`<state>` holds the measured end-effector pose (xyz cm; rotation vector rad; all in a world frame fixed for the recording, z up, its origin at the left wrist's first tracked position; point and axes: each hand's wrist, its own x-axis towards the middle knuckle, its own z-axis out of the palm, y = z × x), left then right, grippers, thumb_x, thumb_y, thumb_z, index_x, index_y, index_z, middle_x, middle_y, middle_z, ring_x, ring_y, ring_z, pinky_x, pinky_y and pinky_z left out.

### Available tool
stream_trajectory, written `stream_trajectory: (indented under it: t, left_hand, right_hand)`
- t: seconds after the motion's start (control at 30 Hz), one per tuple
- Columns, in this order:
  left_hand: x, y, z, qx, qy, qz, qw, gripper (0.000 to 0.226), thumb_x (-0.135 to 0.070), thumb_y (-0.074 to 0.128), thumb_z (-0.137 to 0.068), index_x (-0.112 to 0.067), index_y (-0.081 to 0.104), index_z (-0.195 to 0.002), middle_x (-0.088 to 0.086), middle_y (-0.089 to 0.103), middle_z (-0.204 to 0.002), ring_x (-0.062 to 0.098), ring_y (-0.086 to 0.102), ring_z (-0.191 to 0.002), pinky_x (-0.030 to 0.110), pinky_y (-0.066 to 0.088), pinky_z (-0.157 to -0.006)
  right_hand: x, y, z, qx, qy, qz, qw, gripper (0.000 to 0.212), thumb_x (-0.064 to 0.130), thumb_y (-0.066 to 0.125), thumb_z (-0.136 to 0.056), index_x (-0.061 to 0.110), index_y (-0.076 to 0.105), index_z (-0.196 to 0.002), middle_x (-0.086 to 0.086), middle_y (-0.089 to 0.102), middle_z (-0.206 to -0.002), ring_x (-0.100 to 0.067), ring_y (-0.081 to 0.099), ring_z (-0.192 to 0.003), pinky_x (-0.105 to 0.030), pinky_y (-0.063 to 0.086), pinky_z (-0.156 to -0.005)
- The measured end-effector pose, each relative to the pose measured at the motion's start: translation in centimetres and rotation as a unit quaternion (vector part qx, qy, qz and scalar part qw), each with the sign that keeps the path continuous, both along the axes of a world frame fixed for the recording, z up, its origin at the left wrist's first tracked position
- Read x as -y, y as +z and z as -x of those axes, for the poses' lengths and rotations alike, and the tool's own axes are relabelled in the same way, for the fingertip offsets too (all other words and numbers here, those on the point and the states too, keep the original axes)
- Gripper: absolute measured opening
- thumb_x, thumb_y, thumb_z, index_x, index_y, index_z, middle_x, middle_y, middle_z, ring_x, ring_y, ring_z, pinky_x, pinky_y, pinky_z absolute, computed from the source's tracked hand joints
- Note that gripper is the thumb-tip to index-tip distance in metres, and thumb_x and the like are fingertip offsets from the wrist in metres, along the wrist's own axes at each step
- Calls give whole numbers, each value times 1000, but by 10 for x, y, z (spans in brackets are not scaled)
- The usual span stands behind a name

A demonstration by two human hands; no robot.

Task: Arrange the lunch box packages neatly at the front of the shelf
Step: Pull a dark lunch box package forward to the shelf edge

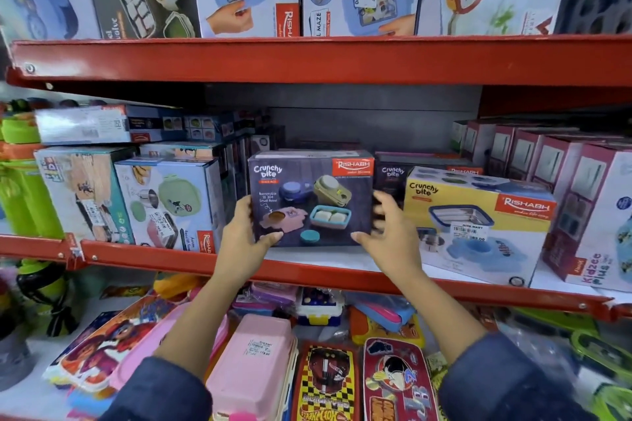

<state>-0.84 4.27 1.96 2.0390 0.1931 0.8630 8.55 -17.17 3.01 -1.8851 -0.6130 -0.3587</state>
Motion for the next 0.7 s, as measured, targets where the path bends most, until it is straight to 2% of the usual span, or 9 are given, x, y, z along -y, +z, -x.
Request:
stream_trajectory:
  t: [0.07, 0.2, 0.33, 0.43, 0.5, 0.53, 0.6, 0.63, 0.7]
  left_hand:
    - [-4, -8, -5, -16, 15, -2, 1000, 70, -4, 75, -79, -13, 36, -136, -1, 59, -124, 23, 58, -120, 45, 45, -106]
    - [-8, -20, -11, -51, 36, -6, 998, 75, -5, 75, -80, -11, 31, -141, 4, 56, -134, 25, 54, -125, 40, 43, -106]
    - [-7, -24, -15, -69, 68, -32, 995, 75, -8, 73, -82, -9, 29, -143, 11, 56, -138, 29, 54, -125, 43, 45, -103]
    - [-7, -22, -17, -100, 94, -68, 988, 77, -13, 71, -84, -8, 26, -146, 15, 56, -139, 33, 55, -124, 46, 47, -101]
    - [-4, -22, -16, -114, 103, -87, 984, 77, -16, 68, -87, -8, 22, -148, 16, 50, -144, 34, 51, -128, 44, 44, -101]
    - [1, -22, -14, -116, 109, -95, 983, 80, -18, 66, -88, -7, 17, -150, 16, 42, -150, 33, 44, -134, 42, 40, -104]
    - [16, -26, -10, -102, 135, -128, 977, 85, -21, 62, -91, -4, 6, -152, 16, 19, -161, 31, 19, -148, 42, 23, -116]
    - [27, -30, -9, -85, 160, -170, 969, 85, -23, 60, -92, -2, 3, -152, 17, 11, -163, 32, 7, -150, 44, 15, -121]
    - [52, -39, -10, -47, 186, -256, 947, 84, -27, 57, -93, -1, 4, -153, 19, 6, -163, 34, -1, -150, 47, 6, -122]
  right_hand:
    - [-6, -9, -1, 17, -20, 15, 1000, 73, 1, 80, -74, 15, 47, -137, -3, 62, -118, -10, 59, -98, -11, 51, -76]
    - [-13, -25, -5, 13, -42, 35, 998, 71, 8, 80, -76, 13, 44, -137, -10, 63, -126, -19, 63, -108, -32, 56, -90]
    - [-17, -31, -8, 18, -63, 53, 996, 63, 21, 77, -79, 14, 43, -132, -10, 64, -124, -26, 64, -112, -46, 57, -89]
    - [-16, -32, -9, 20, -59, 82, 995, 68, 25, 74, -82, 16, 38, -138, -9, 63, -129, -28, 62, -117, -45, 55, -92]
    - [-12, -32, -6, 40, -59, 94, 993, 73, 27, 71, -85, 16, 30, -145, -8, 55, -141, -26, 55, -126, -36, 48, -98]
    - [-9, -32, -3, 55, -62, 94, 992, 76, 28, 69, -87, 17, 26, -149, -6, 48, -148, -23, 49, -133, -32, 43, -101]
    - [0, -31, 4, 94, -79, 91, 988, 80, 32, 66, -89, 18, 20, -153, -2, 34, -158, -19, 33, -143, -28, 33, -107]
    - [6, -32, 6, 119, -93, 90, 984, 81, 34, 64, -90, 18, 17, -154, -2, 29, -160, -17, 25, -147, -29, 29, -111]
    - [22, -36, 9, 162, -130, 97, 973, 82, 39, 61, -92, 16, 14, -155, -3, 19, -163, -16, 11, -151, -34, 21, -119]
